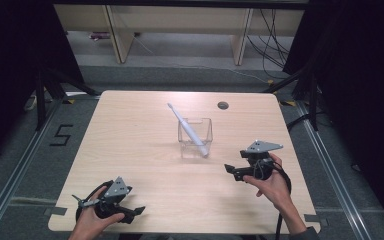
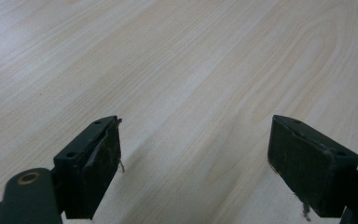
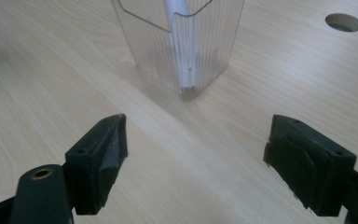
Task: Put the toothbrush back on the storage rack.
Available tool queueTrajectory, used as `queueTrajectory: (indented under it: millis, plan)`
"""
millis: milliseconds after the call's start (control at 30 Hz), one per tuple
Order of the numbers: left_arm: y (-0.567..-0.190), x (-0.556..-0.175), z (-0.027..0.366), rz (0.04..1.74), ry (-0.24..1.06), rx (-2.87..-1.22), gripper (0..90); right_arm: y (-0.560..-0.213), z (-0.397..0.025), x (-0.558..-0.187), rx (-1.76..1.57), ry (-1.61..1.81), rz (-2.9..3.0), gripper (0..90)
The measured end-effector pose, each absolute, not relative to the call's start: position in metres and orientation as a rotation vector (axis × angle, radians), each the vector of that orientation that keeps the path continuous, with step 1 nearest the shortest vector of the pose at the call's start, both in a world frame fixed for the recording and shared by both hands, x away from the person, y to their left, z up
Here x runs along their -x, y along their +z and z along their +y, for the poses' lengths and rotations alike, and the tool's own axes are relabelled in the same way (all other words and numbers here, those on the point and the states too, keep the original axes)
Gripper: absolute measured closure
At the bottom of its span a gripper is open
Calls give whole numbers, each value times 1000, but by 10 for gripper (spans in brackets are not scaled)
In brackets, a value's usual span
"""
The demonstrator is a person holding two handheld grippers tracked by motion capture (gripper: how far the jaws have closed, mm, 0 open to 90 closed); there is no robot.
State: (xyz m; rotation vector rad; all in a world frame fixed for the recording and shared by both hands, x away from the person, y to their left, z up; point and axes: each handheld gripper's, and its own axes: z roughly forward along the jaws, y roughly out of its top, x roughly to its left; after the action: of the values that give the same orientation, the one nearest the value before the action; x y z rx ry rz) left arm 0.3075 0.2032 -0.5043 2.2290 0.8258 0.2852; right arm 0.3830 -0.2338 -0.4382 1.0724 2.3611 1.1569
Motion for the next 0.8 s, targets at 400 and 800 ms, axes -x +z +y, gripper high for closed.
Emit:
queueTrajectory:
  millis: [400, 800]
  plan:
    - [-505, -307, 202, 831, 274, -2220, 168, -450, -236, -375, -1094, 1157, 2374, 209]
    - [-504, -307, 203, 825, 281, -2230, 168, -459, -242, -366, -1148, 1148, 2370, 210]
